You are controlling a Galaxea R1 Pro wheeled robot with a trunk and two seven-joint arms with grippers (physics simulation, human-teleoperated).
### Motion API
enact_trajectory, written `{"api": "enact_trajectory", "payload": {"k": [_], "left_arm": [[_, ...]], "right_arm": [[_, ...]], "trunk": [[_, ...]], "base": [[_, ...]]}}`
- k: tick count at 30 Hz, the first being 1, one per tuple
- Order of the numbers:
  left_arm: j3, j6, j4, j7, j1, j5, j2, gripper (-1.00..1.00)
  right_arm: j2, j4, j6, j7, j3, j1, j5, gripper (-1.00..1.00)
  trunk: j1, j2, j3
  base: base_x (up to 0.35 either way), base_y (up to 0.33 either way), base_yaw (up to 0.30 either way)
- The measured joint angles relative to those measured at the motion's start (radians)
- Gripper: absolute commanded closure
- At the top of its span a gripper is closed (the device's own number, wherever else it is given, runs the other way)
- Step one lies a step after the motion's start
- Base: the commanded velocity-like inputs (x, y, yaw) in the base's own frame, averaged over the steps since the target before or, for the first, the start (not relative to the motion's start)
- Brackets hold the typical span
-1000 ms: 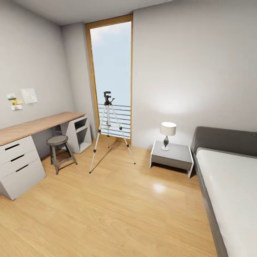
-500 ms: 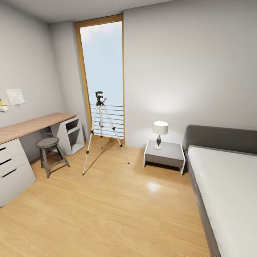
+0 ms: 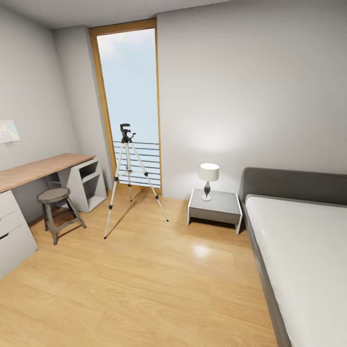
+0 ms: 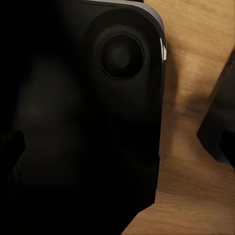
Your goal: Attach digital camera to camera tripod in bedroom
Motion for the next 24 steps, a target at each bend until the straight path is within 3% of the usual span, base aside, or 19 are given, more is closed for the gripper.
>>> {"api": "enact_trajectory", "payload": {"k": [24], "left_arm": [[-0.003, 0.001, -0.001, -0.002, 0.000, 0.002, 0.003, -1.00]], "right_arm": [[-0.003, 0.000, 0.002, -0.001, 0.000, 0.000, -0.001, -1.00]], "trunk": [[0.000, 0.000, 0.000]], "base": [[0.000, 0.000, -0.002]]}}
